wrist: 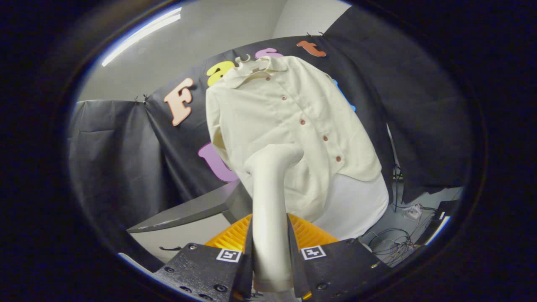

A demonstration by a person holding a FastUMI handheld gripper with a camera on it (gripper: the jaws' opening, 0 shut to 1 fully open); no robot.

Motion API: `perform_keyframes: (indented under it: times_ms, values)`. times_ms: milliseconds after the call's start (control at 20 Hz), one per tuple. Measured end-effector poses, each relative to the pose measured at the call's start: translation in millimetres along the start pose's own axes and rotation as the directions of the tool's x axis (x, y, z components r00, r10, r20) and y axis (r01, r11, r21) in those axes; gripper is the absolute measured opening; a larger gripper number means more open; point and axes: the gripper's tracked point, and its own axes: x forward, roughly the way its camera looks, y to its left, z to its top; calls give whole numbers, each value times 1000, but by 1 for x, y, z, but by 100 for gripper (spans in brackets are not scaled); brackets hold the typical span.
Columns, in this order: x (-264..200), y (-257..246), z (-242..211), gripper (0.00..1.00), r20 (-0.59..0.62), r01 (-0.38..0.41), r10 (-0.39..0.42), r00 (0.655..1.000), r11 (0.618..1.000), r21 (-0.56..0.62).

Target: Iron the clothes twice with a garment steamer, once on the left side and once on the right side.

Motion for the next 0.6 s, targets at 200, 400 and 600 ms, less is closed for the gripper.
perform_keyframes:
  times_ms: [200,400,600]
  values:
    - [-22,69,12,37,10,-72,73,997,996,-50]
    - [-43,135,23,37,25,-140,144,989,984,-110]
    - [-65,199,23,37,23,-207,213,977,966,-157]
